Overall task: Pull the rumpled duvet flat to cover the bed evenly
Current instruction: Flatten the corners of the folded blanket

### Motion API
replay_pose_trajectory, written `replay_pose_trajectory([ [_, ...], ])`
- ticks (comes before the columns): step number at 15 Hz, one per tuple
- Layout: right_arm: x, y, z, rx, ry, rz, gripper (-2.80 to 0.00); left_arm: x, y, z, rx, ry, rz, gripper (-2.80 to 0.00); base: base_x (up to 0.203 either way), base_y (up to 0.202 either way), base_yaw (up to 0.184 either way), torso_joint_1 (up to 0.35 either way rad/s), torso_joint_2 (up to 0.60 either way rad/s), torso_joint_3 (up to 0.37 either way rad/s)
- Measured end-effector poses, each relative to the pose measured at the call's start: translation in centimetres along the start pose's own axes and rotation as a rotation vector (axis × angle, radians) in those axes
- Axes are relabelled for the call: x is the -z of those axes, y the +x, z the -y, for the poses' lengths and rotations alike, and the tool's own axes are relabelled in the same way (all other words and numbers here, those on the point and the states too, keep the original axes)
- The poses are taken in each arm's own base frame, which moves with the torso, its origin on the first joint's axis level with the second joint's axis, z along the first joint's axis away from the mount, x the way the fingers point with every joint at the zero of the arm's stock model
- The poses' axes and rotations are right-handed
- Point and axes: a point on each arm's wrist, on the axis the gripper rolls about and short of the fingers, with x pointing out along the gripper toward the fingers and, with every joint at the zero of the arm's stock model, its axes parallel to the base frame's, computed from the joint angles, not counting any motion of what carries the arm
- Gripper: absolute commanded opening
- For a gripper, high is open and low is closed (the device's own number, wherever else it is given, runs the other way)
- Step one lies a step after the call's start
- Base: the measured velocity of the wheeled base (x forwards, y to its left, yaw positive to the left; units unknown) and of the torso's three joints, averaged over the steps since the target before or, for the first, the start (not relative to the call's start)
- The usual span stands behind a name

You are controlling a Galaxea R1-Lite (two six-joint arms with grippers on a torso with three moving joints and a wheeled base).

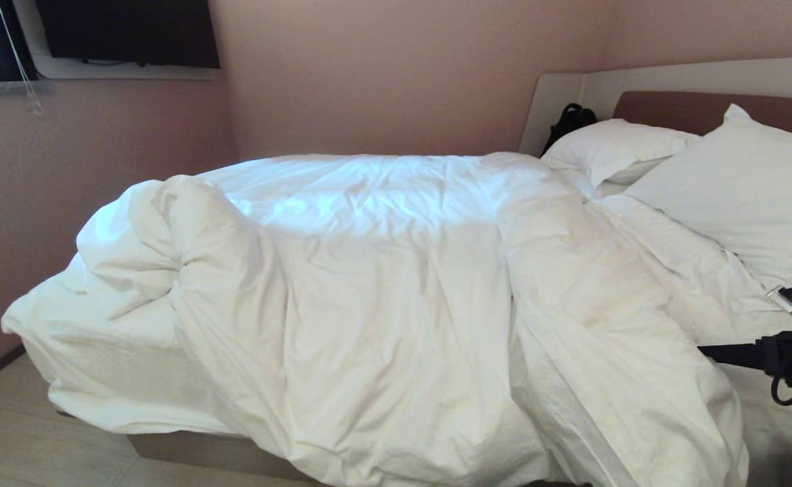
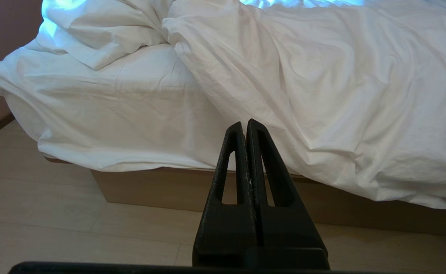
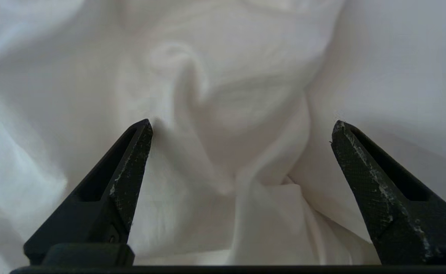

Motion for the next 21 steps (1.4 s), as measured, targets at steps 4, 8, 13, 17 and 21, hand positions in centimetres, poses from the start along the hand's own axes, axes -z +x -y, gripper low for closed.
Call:
replay_pose_trajectory([
  [4,0.7,1.4,-0.3,-0.034,-0.018,-0.032,0.0,0.0,0.0,0.0,0.0,0.0,0.0,-2.8,0.0,0.0,0.0,0.0,0.0,0.0],
  [8,1.5,2.7,-1.7,-0.081,-0.011,-0.067,0.0,0.0,0.0,0.0,0.0,0.001,0.0,-2.8,0.0,0.0,0.0,0.0,0.0,0.0],
  [13,1.7,3.0,-3.1,-0.12,-0.01,-0.073,0.0,0.0,0.0,0.0,0.0,0.0,0.0,-2.8,0.0,0.0,0.0,0.0,0.0,0.0],
  [17,2.0,3.0,-3.3,-0.124,-0.002,-0.077,0.0,0.0,0.0,0.0,0.0,0.0,0.0,-2.8,0.0,0.0,0.0,0.0,0.0,0.0],
  [21,2.3,3.0,-3.3,-0.124,0.0,-0.081,-2.8,0.0,0.0,0.0,0.0,0.0,0.0,-2.8,0.0,0.0,0.0,0.0,0.0,0.0],
])
